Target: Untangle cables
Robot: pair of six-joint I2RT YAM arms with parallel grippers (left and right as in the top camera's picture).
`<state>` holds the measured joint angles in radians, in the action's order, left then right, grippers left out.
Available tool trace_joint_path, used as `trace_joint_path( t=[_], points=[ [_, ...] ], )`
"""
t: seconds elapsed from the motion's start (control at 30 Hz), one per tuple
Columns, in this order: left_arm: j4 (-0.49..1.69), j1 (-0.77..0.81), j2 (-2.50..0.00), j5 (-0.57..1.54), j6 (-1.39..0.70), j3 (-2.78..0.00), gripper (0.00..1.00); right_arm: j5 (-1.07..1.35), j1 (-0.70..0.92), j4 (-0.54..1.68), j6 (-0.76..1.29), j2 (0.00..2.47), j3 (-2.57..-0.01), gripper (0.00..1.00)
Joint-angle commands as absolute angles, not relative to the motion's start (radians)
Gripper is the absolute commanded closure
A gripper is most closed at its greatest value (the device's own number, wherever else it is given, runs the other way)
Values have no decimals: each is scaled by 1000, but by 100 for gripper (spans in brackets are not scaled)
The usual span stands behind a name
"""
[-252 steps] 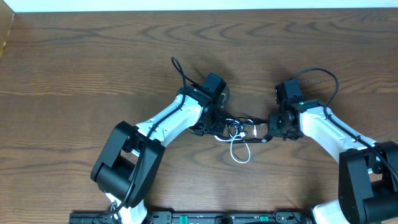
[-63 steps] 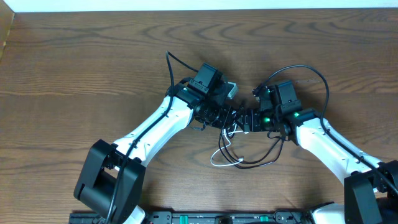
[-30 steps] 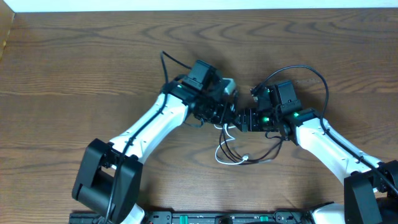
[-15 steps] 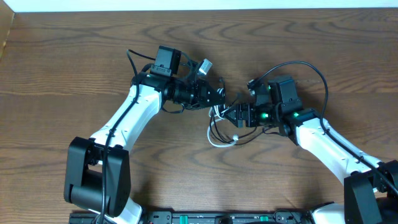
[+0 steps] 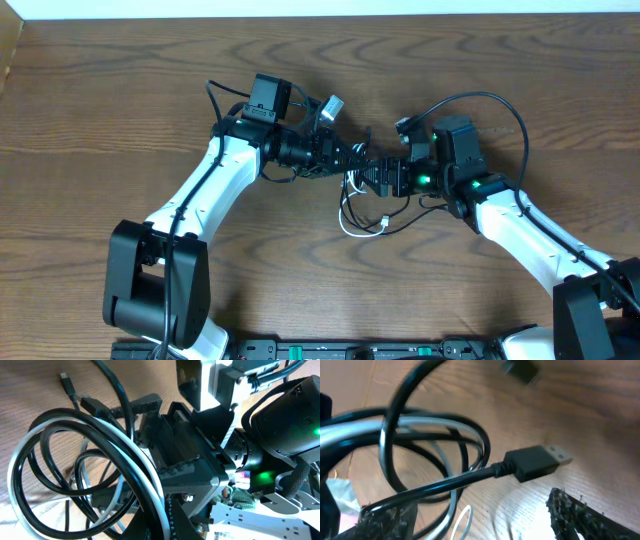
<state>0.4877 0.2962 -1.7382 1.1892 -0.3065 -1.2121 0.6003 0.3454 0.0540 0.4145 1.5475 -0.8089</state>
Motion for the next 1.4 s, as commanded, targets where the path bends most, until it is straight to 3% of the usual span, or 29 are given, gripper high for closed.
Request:
trace_joint_path(
  t=[0.0,0.33,0.47,0.6,0.77,0.87,0.93,1.0,1.37],
  points=[
    [476,293,-1718,1285,-321,-1208,92,548,340,43,456,1552,-821,20],
    [303,293,-1718,1400,-452,-1208,93,540,363,35,456,1554,-821,20],
    [292,293,-1718,1402,-454,-1208,93,499,370,70,457,1554,-821,26],
    [293,293,-1718,1390,-438,-1208,92,393,370,160,457,1554,-821,40],
    [309,293,-1718,1291,-400,-1203,93,302,370,287,455,1554,-821,77],
    [364,294,-1719,1192,-376,-1195,88,262,370,341,455,1554,-821,90],
    [437,294,-1719,1116,-336,-1194,78,240,370,362,455,1554,-821,94],
    [512,294,-1719,1050,-297,-1194,73,225,370,375,455,1554,-821,99],
    [748,294,-1719,773,-210,-1194,81,171,366,431,444,1554,-821,99]
  ],
)
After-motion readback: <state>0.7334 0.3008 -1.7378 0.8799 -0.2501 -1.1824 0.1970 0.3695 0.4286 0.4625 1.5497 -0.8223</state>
